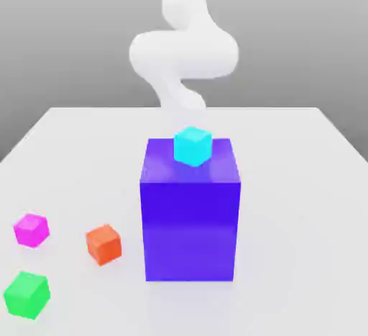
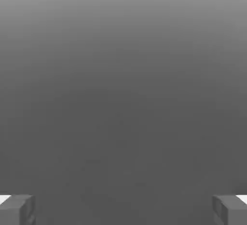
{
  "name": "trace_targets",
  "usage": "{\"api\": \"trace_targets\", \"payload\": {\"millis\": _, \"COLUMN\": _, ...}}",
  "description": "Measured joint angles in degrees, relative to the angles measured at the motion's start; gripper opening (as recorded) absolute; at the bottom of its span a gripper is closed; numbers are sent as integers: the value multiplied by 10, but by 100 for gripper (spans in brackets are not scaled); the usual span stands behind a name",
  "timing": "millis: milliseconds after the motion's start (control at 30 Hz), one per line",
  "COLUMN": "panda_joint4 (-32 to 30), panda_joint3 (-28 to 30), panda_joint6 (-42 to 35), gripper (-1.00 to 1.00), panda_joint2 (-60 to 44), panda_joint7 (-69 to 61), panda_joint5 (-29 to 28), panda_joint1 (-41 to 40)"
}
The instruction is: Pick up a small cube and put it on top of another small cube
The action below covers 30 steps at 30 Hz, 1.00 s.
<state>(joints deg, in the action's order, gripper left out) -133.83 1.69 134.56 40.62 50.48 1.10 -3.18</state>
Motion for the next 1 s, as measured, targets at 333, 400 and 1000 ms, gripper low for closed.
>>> {"api": "trace_targets", "payload": {"millis": 333, "panda_joint4": -71, "panda_joint3": 54, "panda_joint6": 92, "gripper": 0, "panda_joint2": -168, "panda_joint7": 157, "panda_joint5": 31, "panda_joint1": -104}}
{"api": "trace_targets", "payload": {"millis": 400, "panda_joint4": -92, "panda_joint3": 69, "panda_joint6": 118, "gripper": 0, "panda_joint2": -215, "panda_joint7": 203, "panda_joint5": 37, "panda_joint1": -134}}
{"api": "trace_targets", "payload": {"millis": 1000, "panda_joint4": -165, "panda_joint3": 79, "panda_joint6": 349, "gripper": -100, "panda_joint2": -604, "panda_joint7": 388, "panda_joint5": 164, "panda_joint1": -350}}
